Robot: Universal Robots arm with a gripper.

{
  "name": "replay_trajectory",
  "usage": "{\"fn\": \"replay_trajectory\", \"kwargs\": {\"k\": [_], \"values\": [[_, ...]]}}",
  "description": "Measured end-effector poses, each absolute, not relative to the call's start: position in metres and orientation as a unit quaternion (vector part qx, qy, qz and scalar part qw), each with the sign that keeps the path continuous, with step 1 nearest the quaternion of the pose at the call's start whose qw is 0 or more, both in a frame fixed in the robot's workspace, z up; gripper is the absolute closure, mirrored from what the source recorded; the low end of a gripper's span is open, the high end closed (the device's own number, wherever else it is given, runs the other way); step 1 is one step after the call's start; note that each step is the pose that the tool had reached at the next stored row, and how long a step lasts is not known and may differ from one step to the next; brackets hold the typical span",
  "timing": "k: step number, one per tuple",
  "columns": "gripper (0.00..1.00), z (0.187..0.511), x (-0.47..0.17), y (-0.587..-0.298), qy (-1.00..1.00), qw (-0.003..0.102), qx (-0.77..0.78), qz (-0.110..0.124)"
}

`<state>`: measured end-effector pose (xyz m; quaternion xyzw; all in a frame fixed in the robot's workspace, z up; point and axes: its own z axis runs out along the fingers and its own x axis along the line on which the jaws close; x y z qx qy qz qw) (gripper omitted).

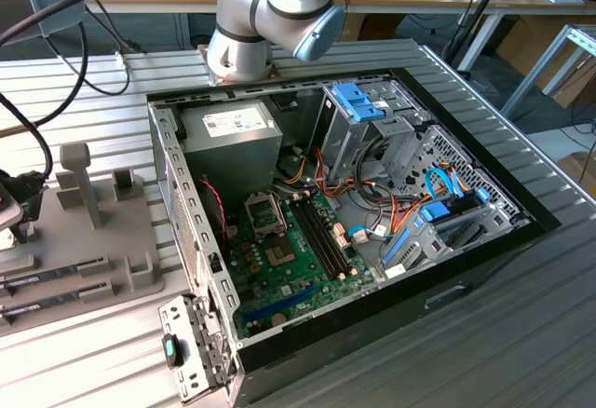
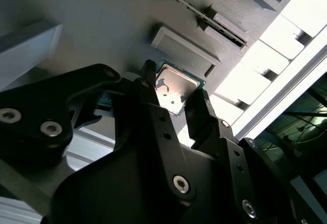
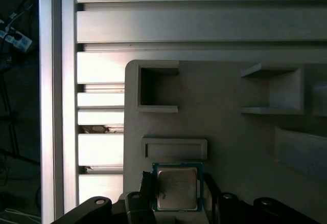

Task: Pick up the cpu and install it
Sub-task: 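Pick up the cpu and move it towards the insertion slot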

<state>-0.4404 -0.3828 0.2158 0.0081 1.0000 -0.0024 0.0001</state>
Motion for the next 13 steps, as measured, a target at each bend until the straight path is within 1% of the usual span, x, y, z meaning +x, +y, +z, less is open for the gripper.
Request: {"fn": "replay_trajectory", "kwargs": {"k": [13], "values": [[0.53,0.2200,-0.4404,-0.3828,1.000,0.000,0.008,-0.002]]}}
